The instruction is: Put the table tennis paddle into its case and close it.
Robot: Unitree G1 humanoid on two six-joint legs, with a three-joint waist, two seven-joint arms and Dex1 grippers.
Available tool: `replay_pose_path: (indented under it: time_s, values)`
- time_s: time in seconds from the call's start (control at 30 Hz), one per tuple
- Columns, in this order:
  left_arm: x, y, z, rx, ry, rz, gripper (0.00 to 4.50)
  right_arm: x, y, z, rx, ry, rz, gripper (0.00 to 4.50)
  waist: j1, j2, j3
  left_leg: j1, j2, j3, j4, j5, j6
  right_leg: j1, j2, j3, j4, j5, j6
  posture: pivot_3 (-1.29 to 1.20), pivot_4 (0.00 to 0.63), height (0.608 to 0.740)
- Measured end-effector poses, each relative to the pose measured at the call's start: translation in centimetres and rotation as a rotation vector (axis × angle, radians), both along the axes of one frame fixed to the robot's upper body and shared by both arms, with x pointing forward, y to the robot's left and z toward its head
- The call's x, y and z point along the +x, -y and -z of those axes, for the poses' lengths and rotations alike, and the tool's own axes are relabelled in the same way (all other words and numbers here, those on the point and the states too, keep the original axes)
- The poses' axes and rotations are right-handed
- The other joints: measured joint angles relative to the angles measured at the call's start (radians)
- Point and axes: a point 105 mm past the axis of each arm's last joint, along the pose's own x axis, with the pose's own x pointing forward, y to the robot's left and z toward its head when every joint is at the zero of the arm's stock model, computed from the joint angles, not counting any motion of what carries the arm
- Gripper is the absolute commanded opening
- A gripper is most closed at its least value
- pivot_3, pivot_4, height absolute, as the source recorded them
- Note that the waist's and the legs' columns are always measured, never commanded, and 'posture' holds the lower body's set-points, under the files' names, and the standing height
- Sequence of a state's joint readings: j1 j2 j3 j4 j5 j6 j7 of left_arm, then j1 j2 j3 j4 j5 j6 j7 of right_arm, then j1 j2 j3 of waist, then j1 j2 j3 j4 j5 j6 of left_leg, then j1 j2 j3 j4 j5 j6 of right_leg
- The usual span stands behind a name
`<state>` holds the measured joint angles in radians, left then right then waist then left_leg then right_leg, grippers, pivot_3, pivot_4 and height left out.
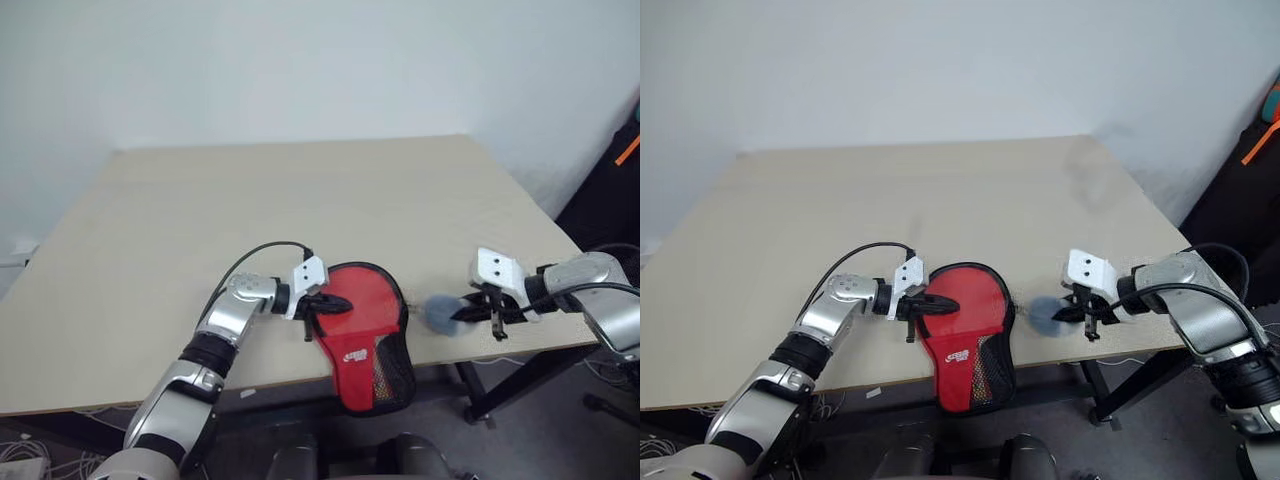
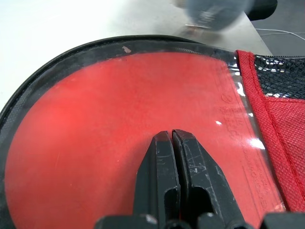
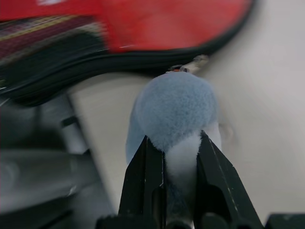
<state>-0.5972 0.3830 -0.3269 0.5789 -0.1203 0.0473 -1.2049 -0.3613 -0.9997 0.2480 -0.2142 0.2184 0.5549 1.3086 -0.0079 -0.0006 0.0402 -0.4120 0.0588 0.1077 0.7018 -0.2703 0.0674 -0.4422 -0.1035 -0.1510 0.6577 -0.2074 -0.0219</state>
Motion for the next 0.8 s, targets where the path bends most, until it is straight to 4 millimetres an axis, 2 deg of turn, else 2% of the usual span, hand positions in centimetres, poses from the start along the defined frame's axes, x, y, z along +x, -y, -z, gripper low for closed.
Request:
replay_pose_path:
  time_s: [0.2,0.63,0.8]
  values:
    - [0.2,0.2,0.0,0.009,0.009,0.013,0.00,-2.5,-0.5,0.2,-0.004,-0.061,-0.106,0.25,0.010,-0.001,0.000,0.000,0.000,-0.001,0.001,0.000,0.000,0.001,0.000,-0.001,0.000,-0.001,-0.002,0.00,0.000,0.706]
    - [0.6,0.2,0.1,0.014,0.018,0.010,0.00,-7.4,-0.3,0.6,-0.026,-0.179,-0.240,0.25,0.019,-0.003,0.001,0.000,0.000,-0.003,0.001,0.000,-0.001,0.002,-0.001,-0.002,-0.001,-0.001,-0.002,0.00,0.000,0.706]
    - [0.6,0.3,0.2,0.006,0.016,0.007,0.00,-9.5,0.0,0.1,-0.032,-0.230,-0.305,0.25,0.020,-0.003,0.001,0.000,0.000,-0.005,0.001,0.000,-0.001,0.003,-0.002,-0.003,-0.002,-0.001,-0.002,0.00,0.000,0.706]
